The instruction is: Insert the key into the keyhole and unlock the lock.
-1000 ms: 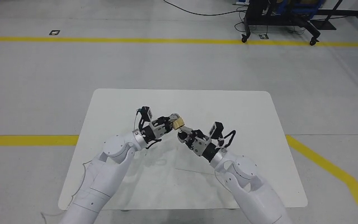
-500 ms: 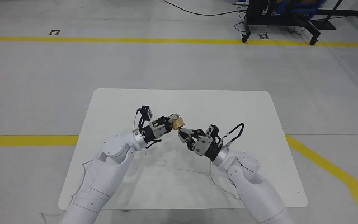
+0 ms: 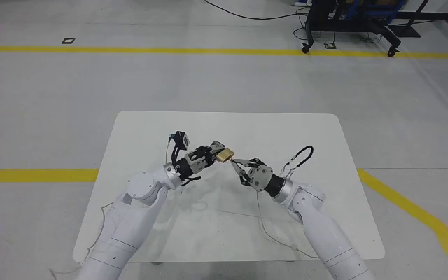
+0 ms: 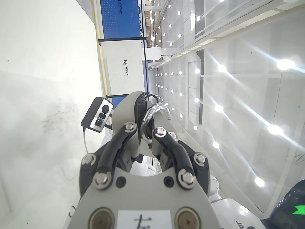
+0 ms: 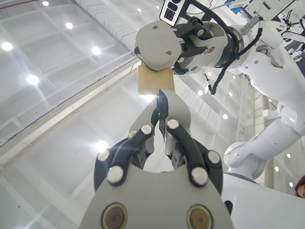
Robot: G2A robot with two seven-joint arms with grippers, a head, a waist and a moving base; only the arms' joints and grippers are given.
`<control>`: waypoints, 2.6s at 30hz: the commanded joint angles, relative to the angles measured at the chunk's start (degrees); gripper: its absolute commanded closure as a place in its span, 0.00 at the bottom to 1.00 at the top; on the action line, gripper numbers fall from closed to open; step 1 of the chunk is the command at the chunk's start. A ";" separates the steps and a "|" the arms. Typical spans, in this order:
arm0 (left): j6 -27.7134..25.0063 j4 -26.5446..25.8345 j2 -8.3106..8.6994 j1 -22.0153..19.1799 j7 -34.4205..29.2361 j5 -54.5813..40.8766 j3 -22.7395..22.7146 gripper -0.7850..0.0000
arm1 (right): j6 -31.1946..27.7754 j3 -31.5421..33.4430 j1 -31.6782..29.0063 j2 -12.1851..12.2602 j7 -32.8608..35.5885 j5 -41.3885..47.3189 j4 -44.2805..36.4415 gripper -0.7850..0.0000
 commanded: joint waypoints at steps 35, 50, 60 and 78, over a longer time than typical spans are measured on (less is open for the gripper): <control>0.72 -0.21 -0.18 0.15 0.80 0.66 -0.13 1.00 | -4.33 1.23 -2.73 0.70 -3.62 -5.20 -5.60 0.00; 2.47 0.34 -0.29 -0.40 1.00 1.59 0.35 1.00 | -31.67 12.62 -11.85 3.26 -0.58 -29.40 -14.26 0.00; 7.85 2.75 -0.62 -2.87 1.57 4.74 2.62 1.00 | -61.36 18.51 -21.57 2.64 -26.26 -60.73 -17.33 0.00; 26.14 -1.28 -1.72 -7.94 6.56 23.34 13.90 1.00 | -64.57 18.57 -21.85 2.26 -31.37 -61.99 -17.09 0.00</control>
